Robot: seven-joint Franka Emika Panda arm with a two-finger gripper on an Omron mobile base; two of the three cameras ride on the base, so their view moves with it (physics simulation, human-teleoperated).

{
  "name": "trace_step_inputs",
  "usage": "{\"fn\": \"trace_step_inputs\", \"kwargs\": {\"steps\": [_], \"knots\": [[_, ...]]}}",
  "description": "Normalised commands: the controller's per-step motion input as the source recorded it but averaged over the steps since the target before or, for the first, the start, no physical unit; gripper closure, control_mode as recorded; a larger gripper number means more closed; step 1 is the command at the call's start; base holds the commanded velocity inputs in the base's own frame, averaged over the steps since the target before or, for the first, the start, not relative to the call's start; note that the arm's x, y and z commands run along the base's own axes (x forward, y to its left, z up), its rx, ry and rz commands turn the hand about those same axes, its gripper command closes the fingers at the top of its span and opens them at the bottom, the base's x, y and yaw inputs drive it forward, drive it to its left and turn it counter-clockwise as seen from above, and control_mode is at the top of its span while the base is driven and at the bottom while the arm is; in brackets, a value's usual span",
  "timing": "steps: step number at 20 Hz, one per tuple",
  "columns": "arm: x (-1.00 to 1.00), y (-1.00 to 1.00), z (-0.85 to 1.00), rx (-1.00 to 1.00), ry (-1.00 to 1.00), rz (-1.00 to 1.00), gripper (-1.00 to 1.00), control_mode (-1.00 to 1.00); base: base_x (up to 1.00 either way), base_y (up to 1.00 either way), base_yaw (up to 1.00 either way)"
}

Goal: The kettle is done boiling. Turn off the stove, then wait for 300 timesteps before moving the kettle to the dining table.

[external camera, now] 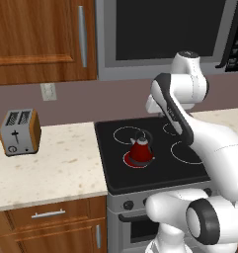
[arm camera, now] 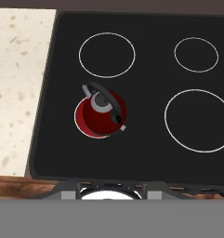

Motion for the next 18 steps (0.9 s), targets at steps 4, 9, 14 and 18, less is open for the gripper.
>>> {"fn": "trace_step_inputs", "kwargs": {"steps": [4, 9, 14, 18], "knots": [[-0.01, 0.00, 0.00, 0.00, 0.00, 0.00, -1.00, -1.00, 0.00, 0.00, 0.00], [-0.09, 0.00, 0.00, 0.00, 0.00, 0.00, -1.00, -1.00, 0.00, 0.00, 0.00], [-0.08, 0.00, 0.00, 0.00, -0.05, 0.00, -1.00, -1.00, 0.00, 0.00, 0.00], [-0.08, 0.00, 0.00, 0.00, -0.09, 0.01, -1.00, -1.00, 0.00, 0.00, 0.00]]}}
